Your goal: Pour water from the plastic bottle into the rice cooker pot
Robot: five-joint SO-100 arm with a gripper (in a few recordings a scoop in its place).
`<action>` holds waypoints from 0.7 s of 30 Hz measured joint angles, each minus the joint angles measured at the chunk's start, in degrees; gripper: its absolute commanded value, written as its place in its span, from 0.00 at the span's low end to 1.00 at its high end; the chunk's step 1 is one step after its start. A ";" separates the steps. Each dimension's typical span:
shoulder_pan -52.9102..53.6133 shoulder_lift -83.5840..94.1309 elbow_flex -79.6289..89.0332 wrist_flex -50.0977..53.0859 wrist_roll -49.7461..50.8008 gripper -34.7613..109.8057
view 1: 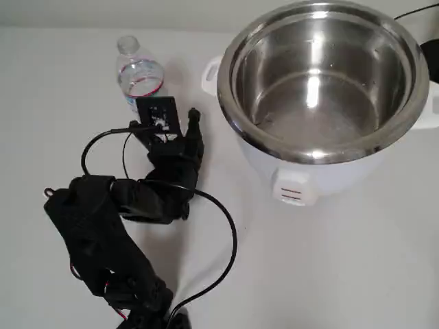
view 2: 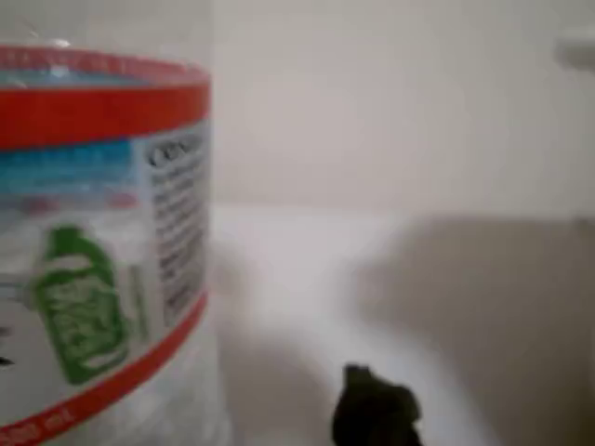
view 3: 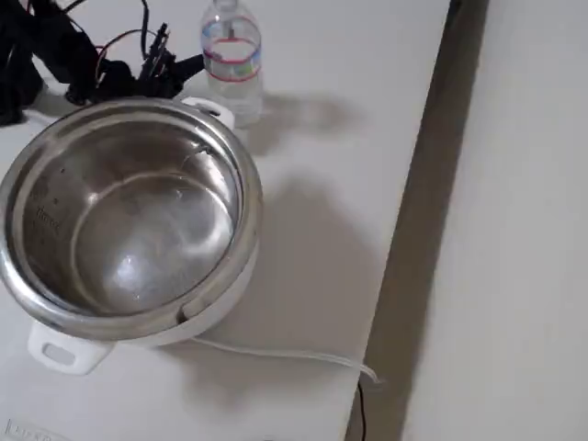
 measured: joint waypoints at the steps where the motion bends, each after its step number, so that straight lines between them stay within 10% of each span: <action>1: 0.00 0.70 -0.18 1.32 0.53 0.61; 17: -4.48 -4.92 -16.61 9.23 4.83 0.59; 21: -3.96 -14.24 -23.12 6.15 4.31 0.44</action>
